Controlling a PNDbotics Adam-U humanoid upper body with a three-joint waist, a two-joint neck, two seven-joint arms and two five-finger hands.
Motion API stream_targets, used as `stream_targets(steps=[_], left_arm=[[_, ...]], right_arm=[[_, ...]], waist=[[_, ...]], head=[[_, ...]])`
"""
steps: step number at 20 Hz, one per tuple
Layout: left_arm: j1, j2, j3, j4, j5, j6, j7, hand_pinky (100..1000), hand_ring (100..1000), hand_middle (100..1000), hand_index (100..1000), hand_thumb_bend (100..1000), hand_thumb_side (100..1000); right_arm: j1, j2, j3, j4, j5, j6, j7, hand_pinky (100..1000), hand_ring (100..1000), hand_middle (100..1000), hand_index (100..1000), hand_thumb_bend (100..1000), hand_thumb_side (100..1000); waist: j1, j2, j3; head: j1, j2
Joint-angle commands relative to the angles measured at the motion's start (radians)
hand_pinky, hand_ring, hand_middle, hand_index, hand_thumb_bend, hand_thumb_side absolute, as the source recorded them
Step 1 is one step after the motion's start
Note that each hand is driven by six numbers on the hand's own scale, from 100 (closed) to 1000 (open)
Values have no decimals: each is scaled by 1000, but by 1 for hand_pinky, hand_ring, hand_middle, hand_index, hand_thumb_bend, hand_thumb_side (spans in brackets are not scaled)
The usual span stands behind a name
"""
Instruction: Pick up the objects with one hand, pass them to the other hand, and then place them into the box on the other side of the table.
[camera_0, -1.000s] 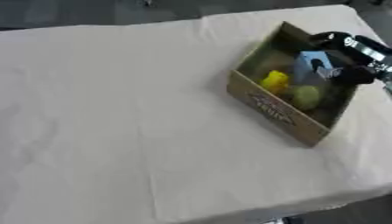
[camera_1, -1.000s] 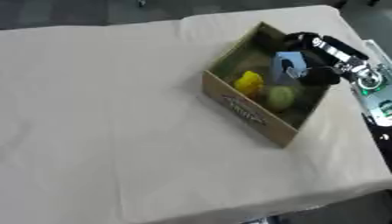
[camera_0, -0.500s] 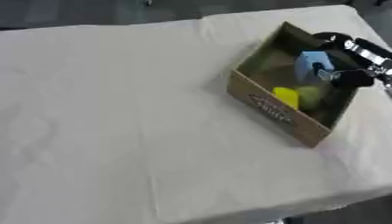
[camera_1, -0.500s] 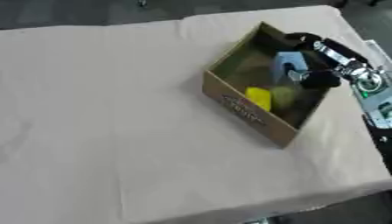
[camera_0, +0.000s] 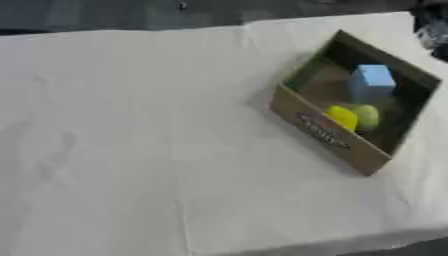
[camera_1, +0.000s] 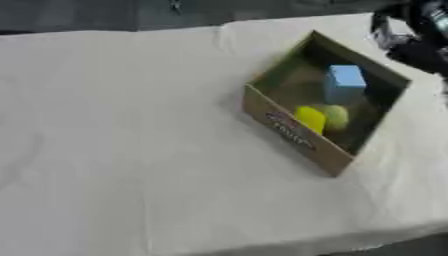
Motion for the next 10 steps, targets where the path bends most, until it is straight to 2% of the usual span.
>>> stream_targets(steps=[1,5,10], left_arm=[[-1,-1,26,-5,37,-19,49,778,592,696,861,442,721],[12,-24,29,28,116,-51,93,793,601,716,859,421,737],[29,-66,33,87,200,-93,136,795,597,725,868,391,731]], right_arm=[[42,-36,-68,-63,-122,9,-69,965,831,927,882,100,480],[119,9,-120,-60,-162,-6,-76,980,858,964,892,100,502],[179,79,-167,-21,-153,-22,-51,977,845,944,882,100,528]], waist=[[3,-6,-3],[3,-8,-8],[6,-12,-10]], head=[[25,-21],[46,-27],[76,-27]])
